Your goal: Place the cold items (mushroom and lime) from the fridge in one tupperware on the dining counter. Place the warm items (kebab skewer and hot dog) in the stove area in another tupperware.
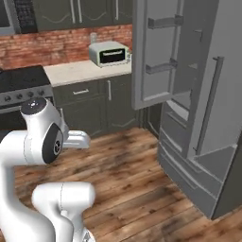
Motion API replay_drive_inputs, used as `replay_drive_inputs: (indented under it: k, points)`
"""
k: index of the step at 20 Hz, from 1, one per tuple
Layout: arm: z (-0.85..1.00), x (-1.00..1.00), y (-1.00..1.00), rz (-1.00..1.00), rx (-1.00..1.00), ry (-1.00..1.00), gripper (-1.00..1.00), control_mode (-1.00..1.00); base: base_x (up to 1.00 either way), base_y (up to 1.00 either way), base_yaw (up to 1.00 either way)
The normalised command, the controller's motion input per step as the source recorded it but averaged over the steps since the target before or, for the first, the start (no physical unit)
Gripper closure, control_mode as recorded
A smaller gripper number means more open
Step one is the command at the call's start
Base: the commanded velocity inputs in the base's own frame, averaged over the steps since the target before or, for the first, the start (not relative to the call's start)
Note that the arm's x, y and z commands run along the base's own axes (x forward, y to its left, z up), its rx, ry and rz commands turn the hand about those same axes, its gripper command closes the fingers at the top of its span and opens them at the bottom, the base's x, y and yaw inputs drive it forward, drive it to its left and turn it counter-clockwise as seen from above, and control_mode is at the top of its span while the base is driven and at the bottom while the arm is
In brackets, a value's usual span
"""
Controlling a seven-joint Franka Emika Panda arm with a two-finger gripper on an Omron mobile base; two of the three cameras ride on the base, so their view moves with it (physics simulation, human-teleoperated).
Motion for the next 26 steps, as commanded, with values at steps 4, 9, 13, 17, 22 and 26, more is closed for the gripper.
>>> replay_drive_inputs:
  k: [4, 9, 13, 17, 22, 26]
  points:
    - [0.0, 0.0, 0.0, 0.0, 0.0, 0.0, -1.0, 1.0, 0.55, 0.87, -0.69]
    - [0.0, 0.0, 0.0, 0.0, 0.0, 0.0, -1.0, 1.0, 0.46, 0.73, -0.76]
    - [0.0, 0.0, 0.0, 0.0, 0.0, 0.0, -1.0, 1.0, 0.45, 0.7, -0.77]
    - [0.0, 0.0, 0.0, 0.0, 0.0, 0.0, -1.0, 1.0, 0.61, 0.85, -0.67]
    - [0.0, 0.0, 0.0, 0.0, 0.0, 0.0, -1.0, 1.0, 0.87, 0.88, -0.39]
    - [0.0, 0.0, 0.0, 0.0, 0.0, 0.0, -1.0, 1.0, 0.82, 0.21, -0.2]
